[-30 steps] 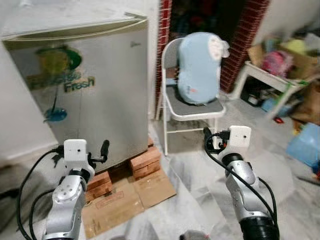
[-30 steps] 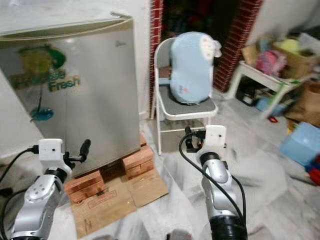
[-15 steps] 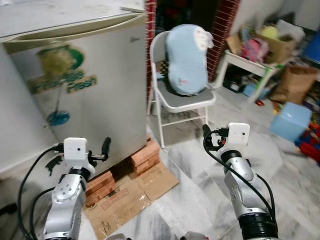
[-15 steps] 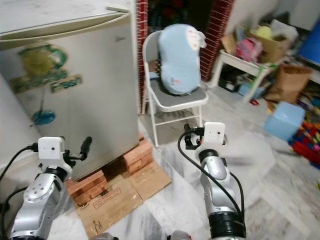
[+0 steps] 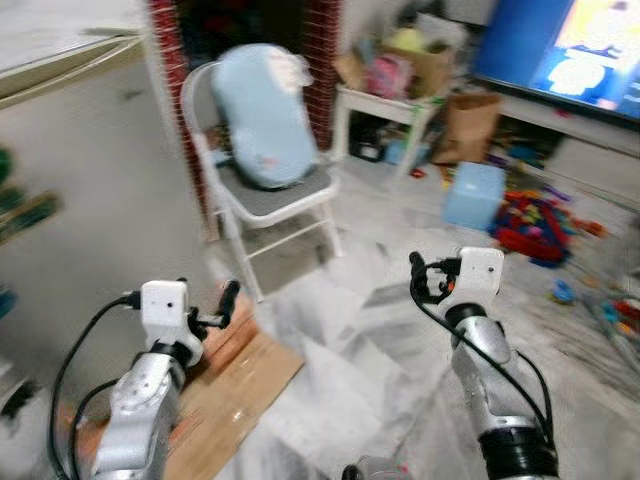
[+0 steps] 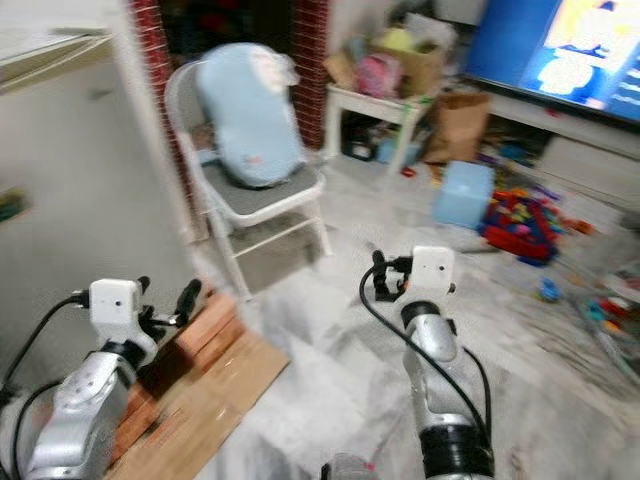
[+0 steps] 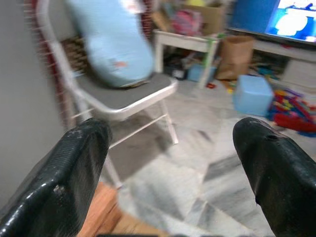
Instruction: Restocking fridge
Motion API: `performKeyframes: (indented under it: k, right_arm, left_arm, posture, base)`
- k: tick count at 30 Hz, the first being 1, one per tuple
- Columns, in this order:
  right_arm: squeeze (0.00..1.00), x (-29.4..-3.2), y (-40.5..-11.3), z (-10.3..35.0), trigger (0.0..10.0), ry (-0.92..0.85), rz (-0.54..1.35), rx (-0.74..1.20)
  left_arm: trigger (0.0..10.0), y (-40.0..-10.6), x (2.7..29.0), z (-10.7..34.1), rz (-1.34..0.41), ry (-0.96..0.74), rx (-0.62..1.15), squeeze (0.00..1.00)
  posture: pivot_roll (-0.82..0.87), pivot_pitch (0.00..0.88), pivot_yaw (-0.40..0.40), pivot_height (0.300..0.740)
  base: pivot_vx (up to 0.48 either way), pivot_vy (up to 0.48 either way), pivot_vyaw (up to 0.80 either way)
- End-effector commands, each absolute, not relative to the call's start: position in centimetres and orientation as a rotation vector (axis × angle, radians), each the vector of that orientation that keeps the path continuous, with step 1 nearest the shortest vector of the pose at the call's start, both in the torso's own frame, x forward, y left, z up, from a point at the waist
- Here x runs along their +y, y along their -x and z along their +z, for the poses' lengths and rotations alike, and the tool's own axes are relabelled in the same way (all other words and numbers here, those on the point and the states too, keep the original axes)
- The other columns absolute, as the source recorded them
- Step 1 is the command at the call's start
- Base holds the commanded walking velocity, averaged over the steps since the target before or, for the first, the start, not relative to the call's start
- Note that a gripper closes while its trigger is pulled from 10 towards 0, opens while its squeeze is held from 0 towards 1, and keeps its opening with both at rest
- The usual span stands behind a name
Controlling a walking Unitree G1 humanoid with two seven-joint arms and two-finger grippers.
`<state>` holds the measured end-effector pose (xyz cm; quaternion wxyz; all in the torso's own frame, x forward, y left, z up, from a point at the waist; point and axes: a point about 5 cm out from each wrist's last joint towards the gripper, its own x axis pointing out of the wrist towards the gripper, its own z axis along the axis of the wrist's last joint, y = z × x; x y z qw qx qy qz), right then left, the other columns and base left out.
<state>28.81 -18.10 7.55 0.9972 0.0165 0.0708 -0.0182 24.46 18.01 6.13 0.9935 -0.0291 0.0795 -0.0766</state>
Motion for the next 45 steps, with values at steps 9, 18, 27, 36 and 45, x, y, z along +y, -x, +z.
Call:
performKeyframes:
  k: [9,18,27,36,45]
  right_arm:
    - [0.0,-18.4,-29.3,7.9,10.0,-0.031,-0.047,0.136]
    - [0.0,-18.4,-29.1,7.8,10.0,-0.025,-0.048,0.138]
    - [0.0,-18.9,-28.3,7.7,10.0,-0.015,-0.076,0.142]
    - [0.0,-19.0,-28.4,8.1,10.0,-0.009,-0.092,0.132]
    - [0.0,-19.0,-28.6,8.2,10.0,-0.007,-0.099,0.129]
  left_arm:
    - [10.0,-25.3,17.2,6.7,-0.186,0.054,0.144,0.0]
    - [10.0,-25.1,17.2,6.5,-0.157,0.057,0.152,0.0]
    - [10.0,-25.4,16.9,6.8,-0.203,0.089,0.152,0.0]
    - [10.0,-25.7,16.9,7.0,-0.215,0.093,0.148,0.0]
    - [10.0,-25.6,16.7,7.0,-0.223,0.095,0.148,0.0]
  posture:
    - [-0.03,0.0,-0.005,0.74]
    - [-0.03,0.0,-0.011,0.74]
    - [-0.04,0.0,-0.003,0.74]
    - [-0.05,0.0,0.001,0.74]
    - [-0.05,0.0,0.001,0.74]
  base:
    - [0.193,0.0,-0.8]
    - [0.0,0.0,-0.8]
    - [0.0,0.0,-0.8]
    - [0.0,0.0,-0.8]
    - [0.0,0.0,-0.8]
